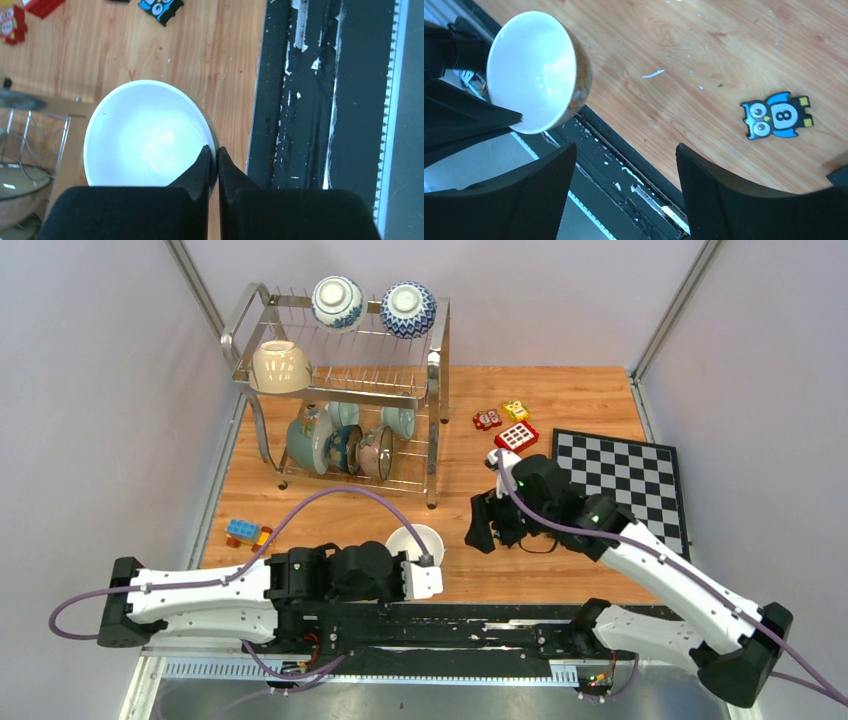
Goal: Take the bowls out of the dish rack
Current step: Place the bowl at the center of the board.
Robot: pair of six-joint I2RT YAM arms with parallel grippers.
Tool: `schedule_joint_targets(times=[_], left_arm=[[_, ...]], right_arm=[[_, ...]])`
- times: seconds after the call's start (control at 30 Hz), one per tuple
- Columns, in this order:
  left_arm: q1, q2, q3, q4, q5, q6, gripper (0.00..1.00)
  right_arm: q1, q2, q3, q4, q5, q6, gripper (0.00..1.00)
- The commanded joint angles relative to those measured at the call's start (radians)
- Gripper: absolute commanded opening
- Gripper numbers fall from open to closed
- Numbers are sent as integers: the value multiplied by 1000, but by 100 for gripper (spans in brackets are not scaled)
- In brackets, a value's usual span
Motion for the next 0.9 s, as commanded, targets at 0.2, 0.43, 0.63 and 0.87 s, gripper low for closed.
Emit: schedule_joint_targets(times=[0.2,0.43,0.63,0.87], left_arm=[[-105,73,28,64,-28,247,0],[-137,109,31,94,-51,262,0],[-147,103,33,100,-52,262,0],[-161,85,20,108,-61,243,0]], right_arm=[[89,197,169,-112,-41,-113,74],[172,300,230,-118,34,-119,68],[210,371,229,-116,65,-121,64],[214,390,203,-56,73,-96,58]])
